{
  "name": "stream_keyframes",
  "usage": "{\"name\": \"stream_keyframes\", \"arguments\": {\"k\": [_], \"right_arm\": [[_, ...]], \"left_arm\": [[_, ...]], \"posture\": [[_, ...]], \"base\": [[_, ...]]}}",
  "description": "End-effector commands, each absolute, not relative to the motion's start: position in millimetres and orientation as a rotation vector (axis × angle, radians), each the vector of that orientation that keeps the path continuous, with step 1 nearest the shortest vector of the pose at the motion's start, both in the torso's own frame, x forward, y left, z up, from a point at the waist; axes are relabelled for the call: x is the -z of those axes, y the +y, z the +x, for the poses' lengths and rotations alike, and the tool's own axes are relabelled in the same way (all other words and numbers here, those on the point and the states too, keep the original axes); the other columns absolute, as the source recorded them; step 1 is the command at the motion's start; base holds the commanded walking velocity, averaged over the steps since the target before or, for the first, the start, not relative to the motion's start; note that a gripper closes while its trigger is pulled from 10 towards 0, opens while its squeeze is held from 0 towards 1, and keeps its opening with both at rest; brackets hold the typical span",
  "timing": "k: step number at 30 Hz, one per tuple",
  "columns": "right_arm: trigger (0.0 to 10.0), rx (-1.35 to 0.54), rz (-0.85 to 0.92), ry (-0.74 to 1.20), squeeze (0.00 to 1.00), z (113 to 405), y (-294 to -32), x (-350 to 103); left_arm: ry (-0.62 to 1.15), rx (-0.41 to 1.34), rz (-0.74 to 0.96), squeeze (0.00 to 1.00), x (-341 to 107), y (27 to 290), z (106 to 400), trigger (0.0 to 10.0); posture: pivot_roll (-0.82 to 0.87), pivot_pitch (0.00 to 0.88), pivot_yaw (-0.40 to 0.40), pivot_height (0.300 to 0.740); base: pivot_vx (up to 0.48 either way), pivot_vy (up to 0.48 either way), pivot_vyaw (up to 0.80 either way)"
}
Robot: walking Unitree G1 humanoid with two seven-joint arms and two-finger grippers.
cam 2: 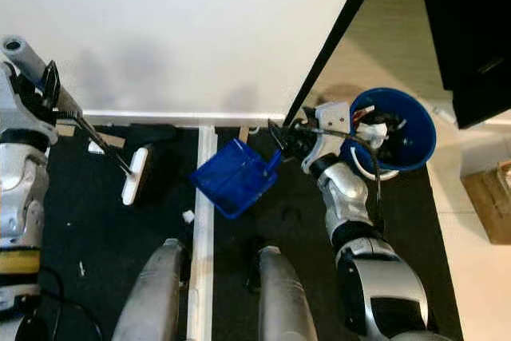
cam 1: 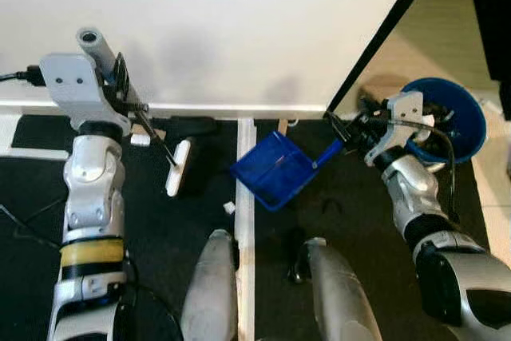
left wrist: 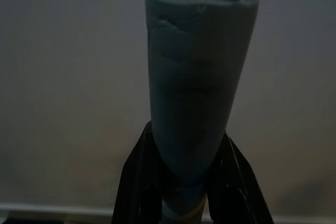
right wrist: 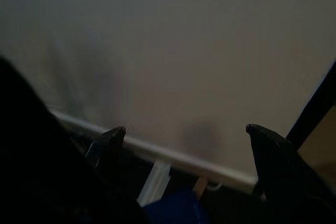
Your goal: Sweep floor
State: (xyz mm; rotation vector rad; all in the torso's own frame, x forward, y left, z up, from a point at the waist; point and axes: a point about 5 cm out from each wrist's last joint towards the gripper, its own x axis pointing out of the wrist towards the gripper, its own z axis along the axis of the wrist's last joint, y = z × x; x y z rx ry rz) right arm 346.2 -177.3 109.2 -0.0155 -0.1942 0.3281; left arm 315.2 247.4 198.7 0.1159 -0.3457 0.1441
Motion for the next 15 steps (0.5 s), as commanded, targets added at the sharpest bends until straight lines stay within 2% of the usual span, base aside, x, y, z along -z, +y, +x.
{"name": "stream_keyframes", "arguments": {"k": [1,6,7,8,10,12,13,15], "right_arm": [[10.0,-0.274,-0.043,-0.268,0.0,341.7,-187.5,-114.6],[10.0,-0.124,0.055,-0.39,0.0,326.7,-199.8,-114.3],[10.0,0.026,0.106,-0.406,0.0,313.5,-210.7,-105.0],[10.0,0.026,0.106,-0.406,0.0,313.5,-210.7,-105.0],[10.0,0.228,0.158,-0.333,0.0,293.3,-226.4,-81.2],[10.0,0.292,0.177,-0.305,0.0,285.2,-231.2,-72.4],[10.0,0.355,0.151,-0.121,0.0,258.2,-234.6,-33.6],[10.0,0.41,0.125,0.068,0.0,230.2,-235.1,1.4]], "left_arm": [[-0.371,-0.143,0.087,0.0,-197.1,244.6,315.0,10.0],[-0.212,-0.074,0.071,0.0,-167.4,235.5,317.9,10.0],[-0.095,-0.068,0.081,0.0,-144.4,235.9,314.5,10.0],[-0.095,-0.068,0.081,0.0,-144.4,235.9,314.5,10.0],[0.019,-0.09,0.093,0.0,-119.4,240.3,307.7,10.0],[0.049,-0.097,0.096,0.0,-111.6,241.9,305.2,10.0],[0.091,-0.128,0.114,0.0,-96.0,246.5,296.9,10.0],[0.124,-0.159,0.118,0.0,-83.5,249.3,291.7,10.0]], "posture": [[0.14,0.142,-0.059,0.74],[0.12,0.08,-0.06,0.74],[0.09,0.049,-0.056,0.74],[0.09,0.049,-0.056,0.74],[0.08,0.034,-0.053,0.74],[0.08,0.034,-0.053,0.74],[0.08,0.009,-0.036,0.74],[0.07,0.0,-0.03,0.74]], "base": [[0.0,0.0,0.0],[0.0,0.0,0.0],[0.0,0.0,0.0],[0.0,0.0,0.0],[0.0,0.0,0.0],[0.0,0.0,0.0],[0.0,0.0,0.0],[0.0,0.0,0.0]]}}
